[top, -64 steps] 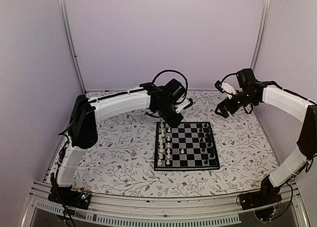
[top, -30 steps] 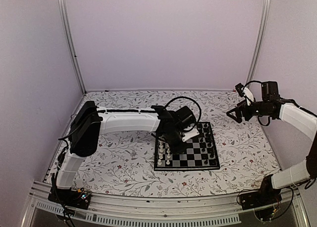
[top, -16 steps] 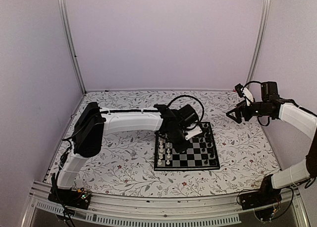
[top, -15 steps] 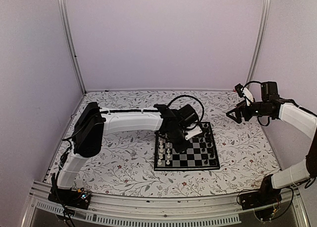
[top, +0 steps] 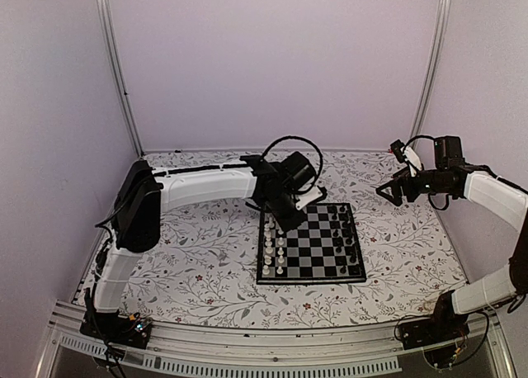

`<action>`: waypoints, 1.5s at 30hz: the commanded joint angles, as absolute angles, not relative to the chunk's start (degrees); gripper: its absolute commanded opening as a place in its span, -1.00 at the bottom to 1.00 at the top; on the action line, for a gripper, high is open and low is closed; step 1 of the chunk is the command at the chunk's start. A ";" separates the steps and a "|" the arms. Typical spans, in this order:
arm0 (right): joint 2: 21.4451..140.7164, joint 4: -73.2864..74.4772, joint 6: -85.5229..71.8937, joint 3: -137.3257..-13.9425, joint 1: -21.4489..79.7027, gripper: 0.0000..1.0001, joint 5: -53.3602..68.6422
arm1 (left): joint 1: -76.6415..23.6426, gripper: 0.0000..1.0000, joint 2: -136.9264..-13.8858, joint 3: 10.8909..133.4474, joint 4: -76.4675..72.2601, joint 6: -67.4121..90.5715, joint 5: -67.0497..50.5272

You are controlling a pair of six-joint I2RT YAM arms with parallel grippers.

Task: Set up the chess pieces on the board
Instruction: Pick up the chess piece from the chessboard, then place the chess piece on the chessboard.

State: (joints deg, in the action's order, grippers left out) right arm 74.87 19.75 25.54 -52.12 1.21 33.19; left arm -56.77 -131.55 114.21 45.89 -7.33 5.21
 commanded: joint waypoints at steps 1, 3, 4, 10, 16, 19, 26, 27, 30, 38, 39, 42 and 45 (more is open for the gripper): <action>75.10 20.39 26.02 -53.11 1.42 0.98 34.10 | -52.56 -0.97 -130.08 115.63 44.17 -5.76 8.55; 75.06 20.39 26.02 -53.02 1.41 0.98 34.10 | -51.90 -0.97 -130.91 116.04 44.14 -5.42 9.48; 75.06 20.39 26.02 -53.00 1.45 0.98 34.04 | -51.66 -0.97 -131.22 116.16 44.12 -5.32 9.59; 75.12 20.40 26.02 -53.04 1.45 0.98 34.01 | -51.40 -0.96 -132.57 116.44 44.12 -5.27 8.96; 75.67 20.44 26.10 -53.09 1.41 0.98 34.27 | -51.33 -0.96 -133.06 116.17 44.30 -4.99 6.63; 75.93 20.40 26.10 -53.17 1.48 0.98 34.26 | -51.42 -0.96 -133.11 116.05 44.62 -4.83 5.79; 76.48 20.57 26.27 -53.33 1.41 0.98 34.54 | -51.47 -0.96 -134.71 116.69 46.40 -5.16 4.68; 76.60 20.56 26.28 -53.35 1.41 0.98 34.54 | -51.42 -0.96 -135.06 116.97 46.77 -5.12 4.46; 76.72 20.65 26.21 -53.35 1.38 0.98 34.61 | -51.43 -0.96 -135.46 117.12 47.14 -5.10 4.32; 76.95 20.78 26.36 -53.44 1.49 0.98 34.63 | -51.46 -0.93 -136.14 117.47 47.15 -4.72 3.73; 76.98 20.75 26.37 -53.44 1.44 0.98 34.64 | -51.43 -0.88 -136.22 117.54 47.11 -4.65 3.77; 76.96 20.81 26.32 -53.44 1.41 0.98 34.72 | -51.58 -0.78 -136.40 117.67 47.26 -4.60 3.95; 77.07 20.83 26.36 -53.44 1.45 0.98 34.76 | -51.77 -0.74 -136.42 118.01 47.61 -4.65 3.98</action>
